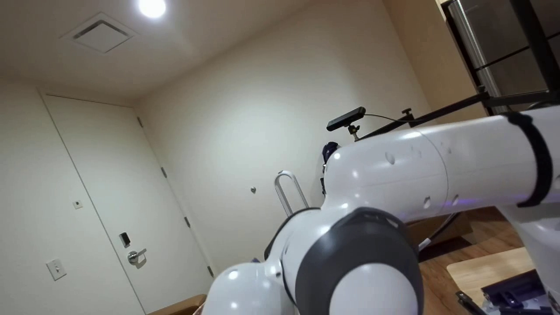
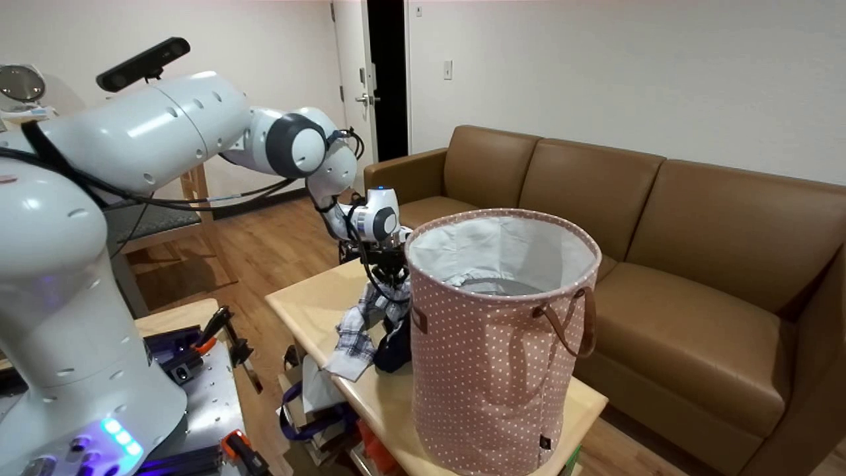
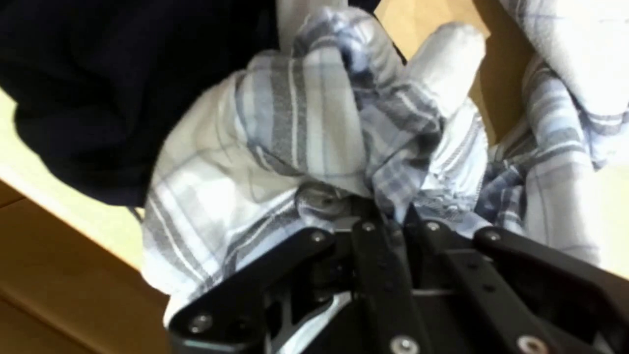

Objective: Put the pajama pants into the laundry bin

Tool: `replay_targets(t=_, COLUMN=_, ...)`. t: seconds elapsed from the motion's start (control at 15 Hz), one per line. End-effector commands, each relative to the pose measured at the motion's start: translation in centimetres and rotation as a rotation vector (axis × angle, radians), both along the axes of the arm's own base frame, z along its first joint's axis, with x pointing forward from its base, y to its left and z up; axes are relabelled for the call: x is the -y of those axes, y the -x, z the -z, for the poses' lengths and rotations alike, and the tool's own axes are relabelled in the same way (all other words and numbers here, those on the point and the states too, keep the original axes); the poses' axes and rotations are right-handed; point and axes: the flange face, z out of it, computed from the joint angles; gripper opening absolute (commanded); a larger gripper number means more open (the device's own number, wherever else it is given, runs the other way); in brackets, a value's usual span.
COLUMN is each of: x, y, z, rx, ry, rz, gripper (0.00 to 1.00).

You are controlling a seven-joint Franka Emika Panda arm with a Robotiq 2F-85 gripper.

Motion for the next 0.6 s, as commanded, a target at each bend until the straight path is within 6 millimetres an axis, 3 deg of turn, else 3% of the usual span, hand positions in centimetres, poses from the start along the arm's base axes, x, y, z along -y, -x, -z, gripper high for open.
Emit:
replay_targets(t=0.0, x=1.0, y=1.2, z=-6.1, rx=0.075, ry=0.021, rz=0.082, gripper=0.06)
replay_targets(t=0.2, x=1.4, y=2.5, z=-9.8, rx=0.099, ry=0.033, rz=0.093, gripper=0.06)
replay_targets(t=0.27, x=0.4, y=0.4, z=-7.2, rx=0.085, ry=0.011, rz=0.077, gripper=0.11)
replay_targets(t=0.47, x=0.7, y=1.5, z=-9.2, rx=0.083, ry=0.024, rz=0.086, gripper=0.11)
replay_targets(t=0.53, x=0.8, y=1.7, z=-9.3, rx=0.080, ry=0.025, rz=0.087, gripper=0.07)
